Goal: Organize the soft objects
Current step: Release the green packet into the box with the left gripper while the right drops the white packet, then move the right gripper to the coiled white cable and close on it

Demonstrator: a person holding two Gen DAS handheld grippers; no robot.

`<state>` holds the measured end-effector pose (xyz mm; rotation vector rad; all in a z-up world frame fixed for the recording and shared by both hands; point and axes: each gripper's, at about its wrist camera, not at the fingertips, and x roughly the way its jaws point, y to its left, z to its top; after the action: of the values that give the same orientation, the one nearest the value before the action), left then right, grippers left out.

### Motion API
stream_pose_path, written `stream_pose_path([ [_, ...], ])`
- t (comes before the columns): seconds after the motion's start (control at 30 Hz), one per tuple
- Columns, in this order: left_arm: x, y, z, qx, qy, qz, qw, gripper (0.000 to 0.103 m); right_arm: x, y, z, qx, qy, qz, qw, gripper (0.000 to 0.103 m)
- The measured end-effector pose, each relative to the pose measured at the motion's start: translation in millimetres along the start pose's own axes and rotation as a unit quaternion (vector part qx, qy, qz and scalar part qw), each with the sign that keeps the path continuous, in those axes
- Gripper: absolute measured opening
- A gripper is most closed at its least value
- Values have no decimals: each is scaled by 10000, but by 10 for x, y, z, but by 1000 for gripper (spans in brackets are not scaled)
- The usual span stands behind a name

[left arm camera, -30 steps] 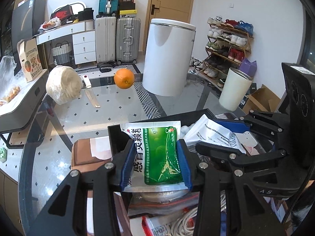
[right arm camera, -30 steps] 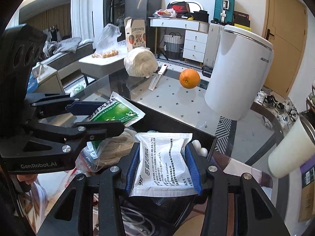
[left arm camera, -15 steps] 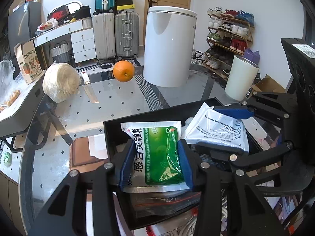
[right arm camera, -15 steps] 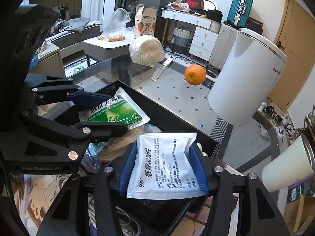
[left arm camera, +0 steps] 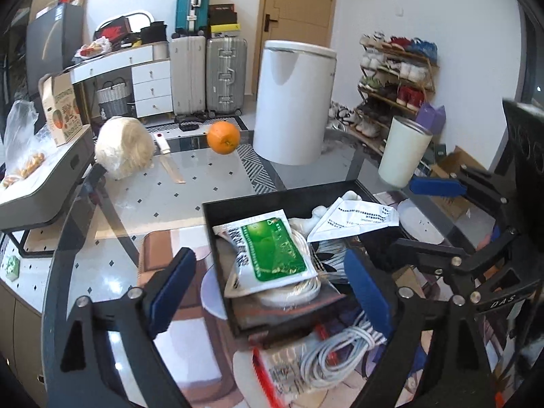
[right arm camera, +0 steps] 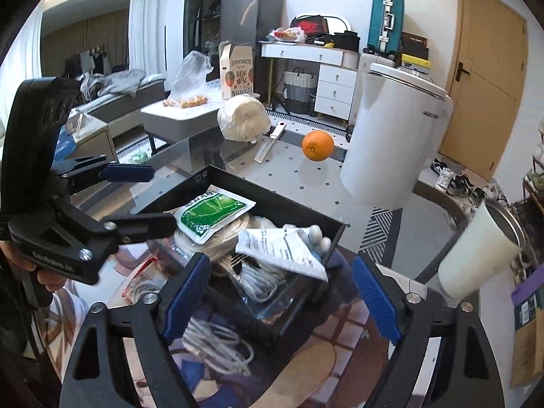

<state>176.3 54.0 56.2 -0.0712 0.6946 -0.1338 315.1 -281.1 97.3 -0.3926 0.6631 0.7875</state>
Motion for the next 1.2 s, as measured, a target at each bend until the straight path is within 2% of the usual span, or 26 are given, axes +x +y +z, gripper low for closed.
stream_pose_path([
  [0.13,-176,34,-81,-113,-162,53,9998,103,-110,19,-116,249,-96,16,9996,99],
  [0.23,-291,19,-153,-117,-238,32,9996,103,-165,34,-208,445,-174,48,9988,102],
  [0.67,-452,-105,-595,88,-195,141,9997,103,-199,119,-562,803,-2,198,9966,102],
  [1.2,-370,10,-692,-110,-88,255,9996,103,171,236,-664,1368,584,354,9882,102],
])
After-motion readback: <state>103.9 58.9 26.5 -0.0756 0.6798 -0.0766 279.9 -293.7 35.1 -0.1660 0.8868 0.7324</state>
